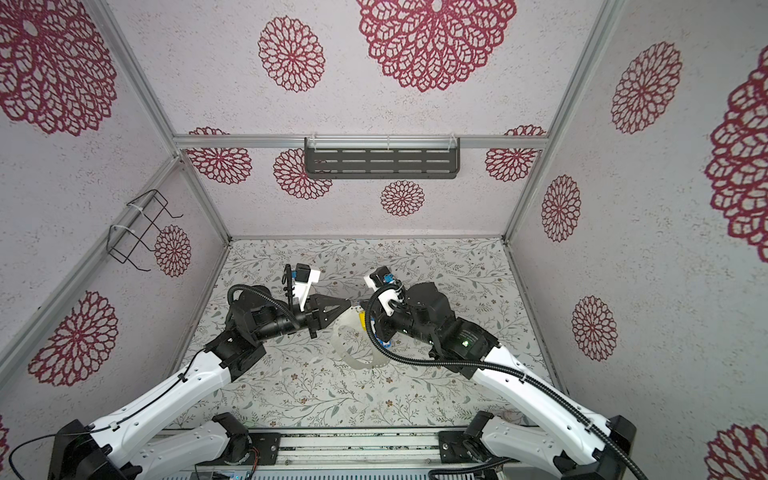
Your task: Remove the keys from the keyring
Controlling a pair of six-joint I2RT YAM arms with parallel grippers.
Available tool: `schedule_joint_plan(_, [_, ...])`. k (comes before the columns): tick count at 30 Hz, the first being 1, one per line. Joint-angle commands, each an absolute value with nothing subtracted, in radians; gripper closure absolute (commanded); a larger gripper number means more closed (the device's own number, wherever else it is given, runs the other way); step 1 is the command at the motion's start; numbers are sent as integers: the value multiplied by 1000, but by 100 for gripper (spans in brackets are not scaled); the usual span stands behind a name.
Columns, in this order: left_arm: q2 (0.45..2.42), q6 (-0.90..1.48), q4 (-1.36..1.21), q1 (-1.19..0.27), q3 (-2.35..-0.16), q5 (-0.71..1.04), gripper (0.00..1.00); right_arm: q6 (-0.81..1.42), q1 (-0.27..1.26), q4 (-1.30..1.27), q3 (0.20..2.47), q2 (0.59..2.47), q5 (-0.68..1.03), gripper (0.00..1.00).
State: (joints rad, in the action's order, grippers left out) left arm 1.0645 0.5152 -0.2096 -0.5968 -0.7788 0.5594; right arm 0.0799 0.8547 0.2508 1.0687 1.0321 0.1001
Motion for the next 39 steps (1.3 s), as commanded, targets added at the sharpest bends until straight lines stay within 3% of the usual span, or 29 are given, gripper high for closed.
schedule_joint_plan(1, [1038, 533, -193, -552, -777, 398, 100, 88, 830, 279, 1074, 988, -44, 100])
schedule_joint_plan(18, [1066, 646, -49, -555, -880, 154, 100, 63, 830, 300, 1075, 1004, -61, 100])
schedule_joint_plan(30, [1047, 675, -213, -570, -813, 131, 100, 63, 830, 291, 1069, 1010, -20, 100])
schedule_joint_plan(39, [1093, 570, -297, -674, -811, 68, 100, 55, 833, 274, 1104, 1046, 1, 100])
